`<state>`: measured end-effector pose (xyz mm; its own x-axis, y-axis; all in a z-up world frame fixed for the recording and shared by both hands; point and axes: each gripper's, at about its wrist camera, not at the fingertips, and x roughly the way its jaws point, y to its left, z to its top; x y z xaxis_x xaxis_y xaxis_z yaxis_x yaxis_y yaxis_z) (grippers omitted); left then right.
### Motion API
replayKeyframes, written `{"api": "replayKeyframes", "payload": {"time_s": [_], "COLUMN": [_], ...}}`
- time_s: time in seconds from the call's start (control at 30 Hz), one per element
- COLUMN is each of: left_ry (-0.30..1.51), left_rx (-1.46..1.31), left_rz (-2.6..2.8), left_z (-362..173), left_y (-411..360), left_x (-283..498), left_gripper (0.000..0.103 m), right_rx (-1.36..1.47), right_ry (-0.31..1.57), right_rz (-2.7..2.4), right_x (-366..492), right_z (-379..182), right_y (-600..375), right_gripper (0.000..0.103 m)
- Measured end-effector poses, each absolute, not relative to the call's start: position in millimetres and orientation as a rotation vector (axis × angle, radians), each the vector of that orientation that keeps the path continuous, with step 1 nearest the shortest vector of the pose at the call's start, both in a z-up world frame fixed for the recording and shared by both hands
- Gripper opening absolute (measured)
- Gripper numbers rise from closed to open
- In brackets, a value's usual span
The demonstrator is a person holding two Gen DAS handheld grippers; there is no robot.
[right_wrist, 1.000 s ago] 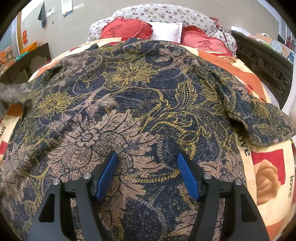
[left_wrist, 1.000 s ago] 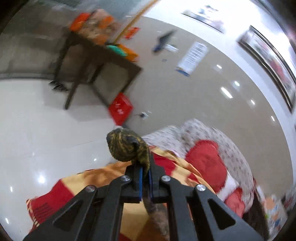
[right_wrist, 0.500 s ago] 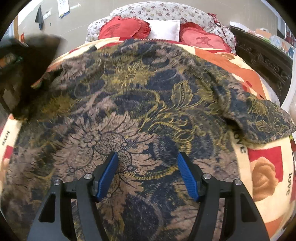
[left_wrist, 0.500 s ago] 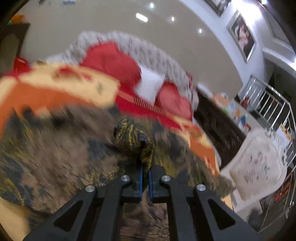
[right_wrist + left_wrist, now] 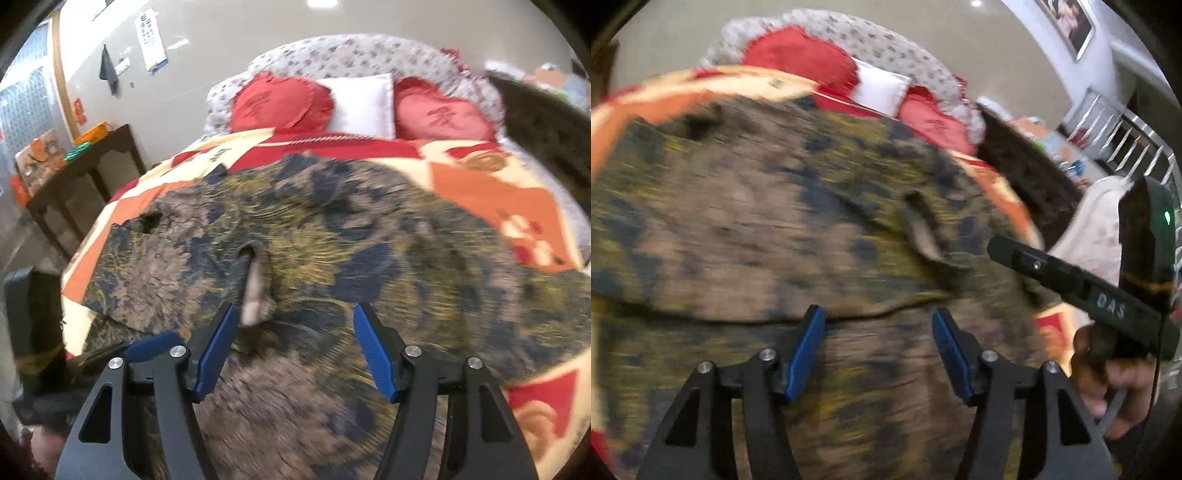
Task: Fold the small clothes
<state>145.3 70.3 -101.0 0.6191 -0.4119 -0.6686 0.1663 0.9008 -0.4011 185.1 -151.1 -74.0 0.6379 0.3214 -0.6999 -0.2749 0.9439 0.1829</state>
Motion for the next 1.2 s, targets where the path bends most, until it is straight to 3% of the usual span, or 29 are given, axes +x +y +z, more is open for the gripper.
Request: {"api": "replayKeyframes", "payload": {"time_s": [0.13,0.63,0.7,0.77,0.83,0.93,1.2], "left_ry": [0.821,0.815,0.816,0.817,0.817,0.816,0.818], "left_rx": [-0.334,-0.403,-0.400,-0.400,-0.400,-0.401,-0.396], "left_rz": [-0.222,-0.182,-0.181,-0.181,-0.181,-0.181,-0.180], "left_z": [-110,-119,-118,-119,-119,-118,-120], "left_y": [97,113,112,112,112,112,111], "left_x": [136,133,134,135,135,135,137], "left_gripper": [0.069,0.069,0.069,0.069,0.070,0.070,0.070], "right_rx": [0.071,0.002,-0.058,-0.028,0.054,0.142,0.296], "right_ry": [0.839,0.899,0.927,0.926,0.924,0.895,0.855], "right_rz": [0.381,0.464,0.393,0.369,0.370,0.388,0.227], "right_x": [200,252,255,255,255,254,249], "right_z": [-97,-112,-119,-118,-115,-111,-117], "right_y": [-139,-91,-93,-103,-123,-148,-231], "right_gripper": [0.066,0.066,0.059,0.023,0.012,0.007,0.005]}}
